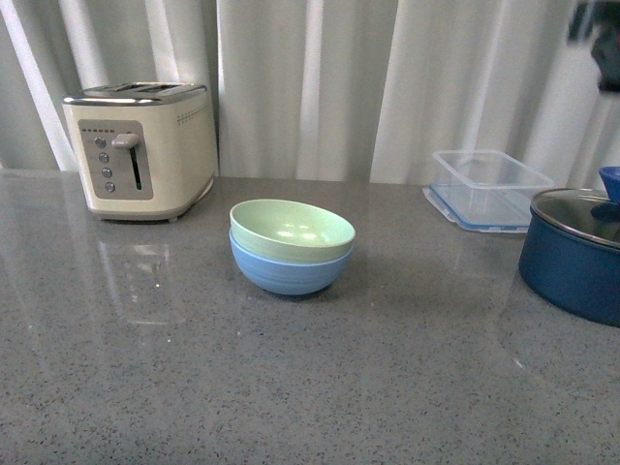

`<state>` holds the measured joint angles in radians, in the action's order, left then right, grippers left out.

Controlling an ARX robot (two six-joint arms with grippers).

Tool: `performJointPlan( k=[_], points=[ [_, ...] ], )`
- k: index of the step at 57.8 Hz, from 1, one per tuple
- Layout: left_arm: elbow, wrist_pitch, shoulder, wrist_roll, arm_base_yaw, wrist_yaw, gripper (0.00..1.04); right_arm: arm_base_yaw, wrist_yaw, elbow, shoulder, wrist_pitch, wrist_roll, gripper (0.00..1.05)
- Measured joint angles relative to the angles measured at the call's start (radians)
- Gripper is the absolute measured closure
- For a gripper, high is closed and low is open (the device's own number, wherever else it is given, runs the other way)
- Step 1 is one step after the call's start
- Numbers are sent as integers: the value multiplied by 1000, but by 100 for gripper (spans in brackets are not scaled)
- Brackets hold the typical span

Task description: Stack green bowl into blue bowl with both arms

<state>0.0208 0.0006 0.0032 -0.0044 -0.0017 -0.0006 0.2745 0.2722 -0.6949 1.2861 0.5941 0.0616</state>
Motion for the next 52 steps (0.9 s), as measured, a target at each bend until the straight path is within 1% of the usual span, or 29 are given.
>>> performJointPlan(
  k=[4, 5, 7, 10, 15, 16, 27, 44, 48, 52],
  points=[
    [0, 0, 0, 0, 0, 0, 7, -23, -32, 97, -42, 32, -29, 70],
    [0, 0, 0, 0, 0, 0, 7, -26, -35, 109, -50, 36, -32, 72],
    [0, 0, 0, 0, 0, 0, 7, -40, -51, 152, -82, 53, -39, 79],
    [0, 0, 0, 0, 0, 0, 7, -54, -64, 191, -116, 69, -45, 86],
    [0, 0, 0, 0, 0, 0, 7, -87, -86, 272, -181, 93, -51, 102],
    [0, 0, 0, 0, 0, 0, 7, -90, -89, 280, -187, 95, -52, 104],
    [0, 0, 0, 0, 0, 0, 7, -140, -143, 421, -296, 110, -58, 104],
    [0, 0, 0, 0, 0, 0, 7, -190, -188, 542, -446, 85, -58, 104],
    [0, 0, 0, 0, 0, 0, 7, -236, -256, 563, -484, 67, -59, 104],
    [0, 0, 0, 0, 0, 0, 7, -260, -266, 580, -518, 50, -59, 104]
  ],
)
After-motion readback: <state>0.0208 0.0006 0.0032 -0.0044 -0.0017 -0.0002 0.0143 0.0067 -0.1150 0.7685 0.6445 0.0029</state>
